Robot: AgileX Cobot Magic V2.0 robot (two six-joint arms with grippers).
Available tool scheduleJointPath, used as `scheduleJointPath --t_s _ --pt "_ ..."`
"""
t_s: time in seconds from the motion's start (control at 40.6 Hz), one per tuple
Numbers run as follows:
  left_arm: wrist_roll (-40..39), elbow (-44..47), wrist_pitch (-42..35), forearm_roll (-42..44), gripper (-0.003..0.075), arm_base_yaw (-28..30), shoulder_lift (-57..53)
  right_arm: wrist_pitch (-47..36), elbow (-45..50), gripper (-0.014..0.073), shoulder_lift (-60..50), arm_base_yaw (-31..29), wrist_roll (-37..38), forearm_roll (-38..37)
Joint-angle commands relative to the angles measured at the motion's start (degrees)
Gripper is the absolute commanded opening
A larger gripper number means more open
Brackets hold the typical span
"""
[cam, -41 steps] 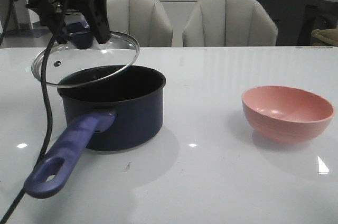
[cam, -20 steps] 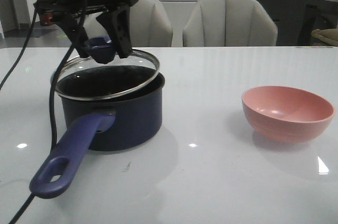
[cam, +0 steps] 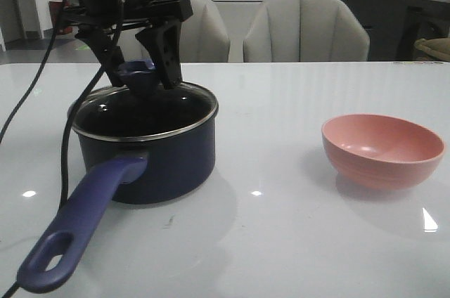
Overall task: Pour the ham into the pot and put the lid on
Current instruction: 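Lift the glass lid and carry it over the saucepan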
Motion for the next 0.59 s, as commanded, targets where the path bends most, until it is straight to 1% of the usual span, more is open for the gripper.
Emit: scheduleJointPath --t_s 0.0,0.049,0.172,0.271,0.32,0.37,0.567 --pt "-0.07 -1.60 -1.26 0.07 0.0240 -0.50 -2.52 -4.16 -1.61 0.0178 0.49 -0.08 -0.37 0.00" --pt "-0.07 -1.60 -1.95 -0.37 0.0291 -0.50 -2.52 -4.16 -1.61 0.0178 0.49 -0.08 -0.37 0.00" --pt "-0.07 -1.60 -2.43 -0.61 0.0456 -0.50 -2.52 -4.16 -1.61 0.0178 0.49 -0.08 -0.37 0.00" --pt "-0.07 -1.60 -2.43 -0.72 0.0552 -0.50 -2.52 -4.16 -1.61 0.0178 0.49 -0.08 -0.37 0.00" --pt "-0.07 -1.60 -2.43 -0.72 0.0581 -0.50 -2.52 -4.16 -1.61 0.0178 0.49 -0.08 -0.37 0.00" --pt "-0.07 -1.60 -2.43 -1.01 0.0591 -0.50 -2.52 -4.16 -1.61 0.0178 0.49 -0.08 -0.37 0.00" --pt "-0.07 -5.64 -1.29 -1.59 0.0585 -0.39 -2.78 -4.16 -1.61 0.0178 0.49 -0.08 -0.37 0.00"
